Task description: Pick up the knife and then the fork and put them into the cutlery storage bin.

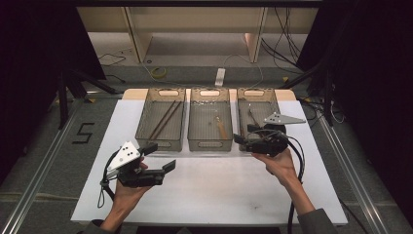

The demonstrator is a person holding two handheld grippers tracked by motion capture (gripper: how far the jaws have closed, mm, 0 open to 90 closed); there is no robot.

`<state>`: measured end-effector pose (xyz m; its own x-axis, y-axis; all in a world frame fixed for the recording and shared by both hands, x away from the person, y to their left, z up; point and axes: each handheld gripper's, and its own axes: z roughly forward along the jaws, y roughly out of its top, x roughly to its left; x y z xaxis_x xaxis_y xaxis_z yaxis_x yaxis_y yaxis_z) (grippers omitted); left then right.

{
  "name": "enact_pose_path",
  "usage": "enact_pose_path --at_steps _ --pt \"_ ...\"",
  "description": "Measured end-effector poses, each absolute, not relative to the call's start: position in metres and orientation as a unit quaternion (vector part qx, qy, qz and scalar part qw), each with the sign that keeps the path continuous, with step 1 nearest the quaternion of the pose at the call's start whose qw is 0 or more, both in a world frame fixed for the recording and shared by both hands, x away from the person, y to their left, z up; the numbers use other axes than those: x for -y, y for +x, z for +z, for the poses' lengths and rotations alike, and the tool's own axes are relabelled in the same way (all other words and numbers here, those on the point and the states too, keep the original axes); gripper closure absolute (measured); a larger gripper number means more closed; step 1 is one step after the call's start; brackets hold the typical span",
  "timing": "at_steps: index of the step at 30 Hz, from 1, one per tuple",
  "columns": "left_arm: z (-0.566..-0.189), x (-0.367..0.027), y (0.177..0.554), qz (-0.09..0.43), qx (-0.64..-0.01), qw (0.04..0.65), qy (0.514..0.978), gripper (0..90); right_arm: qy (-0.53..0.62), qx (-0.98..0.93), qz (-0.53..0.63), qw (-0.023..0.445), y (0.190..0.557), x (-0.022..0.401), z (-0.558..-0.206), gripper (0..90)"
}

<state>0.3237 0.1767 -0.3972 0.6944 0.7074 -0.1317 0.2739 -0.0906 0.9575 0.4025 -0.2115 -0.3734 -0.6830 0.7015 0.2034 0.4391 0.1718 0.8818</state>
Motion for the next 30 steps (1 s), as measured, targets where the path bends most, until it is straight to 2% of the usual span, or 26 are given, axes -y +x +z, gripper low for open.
enact_pose_path --at_steps 30 --pt "-0.400 -0.171 0.324 0.173 -0.334 0.575 0.727 13.1 0.350 -0.741 0.558 0.133 0.346 0.230 -0.401 23.4"
